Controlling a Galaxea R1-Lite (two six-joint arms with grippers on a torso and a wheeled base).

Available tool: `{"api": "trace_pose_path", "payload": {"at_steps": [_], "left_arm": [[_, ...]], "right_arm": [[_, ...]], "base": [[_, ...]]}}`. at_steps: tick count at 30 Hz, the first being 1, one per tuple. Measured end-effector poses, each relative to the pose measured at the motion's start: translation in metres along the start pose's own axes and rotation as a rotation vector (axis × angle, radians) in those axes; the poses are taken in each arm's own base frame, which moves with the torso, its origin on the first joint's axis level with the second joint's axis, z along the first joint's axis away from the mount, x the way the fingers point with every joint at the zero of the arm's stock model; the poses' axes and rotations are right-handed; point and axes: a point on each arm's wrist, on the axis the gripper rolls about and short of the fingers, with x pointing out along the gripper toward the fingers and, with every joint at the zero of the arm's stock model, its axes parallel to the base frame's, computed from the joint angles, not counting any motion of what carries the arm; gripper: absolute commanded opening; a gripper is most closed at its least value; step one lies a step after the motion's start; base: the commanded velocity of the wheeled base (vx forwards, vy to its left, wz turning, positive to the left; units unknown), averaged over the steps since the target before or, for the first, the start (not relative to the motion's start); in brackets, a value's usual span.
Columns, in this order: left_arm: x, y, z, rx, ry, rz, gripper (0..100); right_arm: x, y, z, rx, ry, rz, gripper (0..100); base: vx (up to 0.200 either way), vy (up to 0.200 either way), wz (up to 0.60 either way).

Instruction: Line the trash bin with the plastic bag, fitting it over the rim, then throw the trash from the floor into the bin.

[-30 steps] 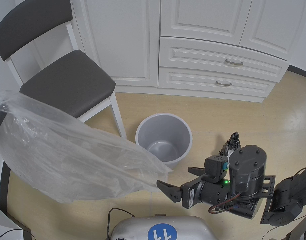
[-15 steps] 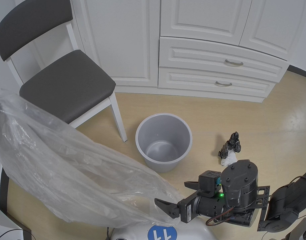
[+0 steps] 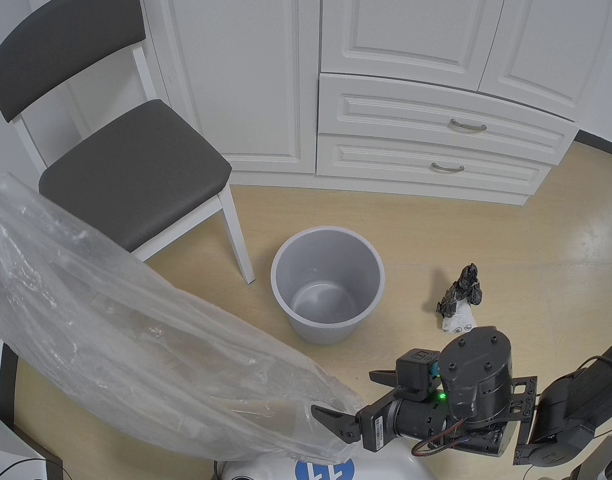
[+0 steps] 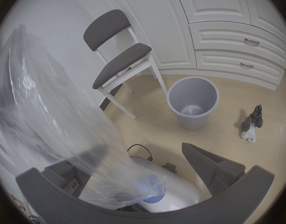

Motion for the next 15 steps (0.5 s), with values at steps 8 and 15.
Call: {"api": "trace_pose_path", "payload": {"at_steps": [8,15], "left_arm": [[-0.001,-0.005,0.008,-0.044,-0.056,-0.030,0],[-0.001,-0.005,0.008,-0.051,-0.060,-0.032,0]], "right_arm": [[0.004,0.000,-0.003,0.006,0.017,0.015,100],[0.011,0.003,0.002,0.021,-0.058,0.040,100]], "base": [[0.000,0.000,0.00],[0.000,0.000,0.00]]}}
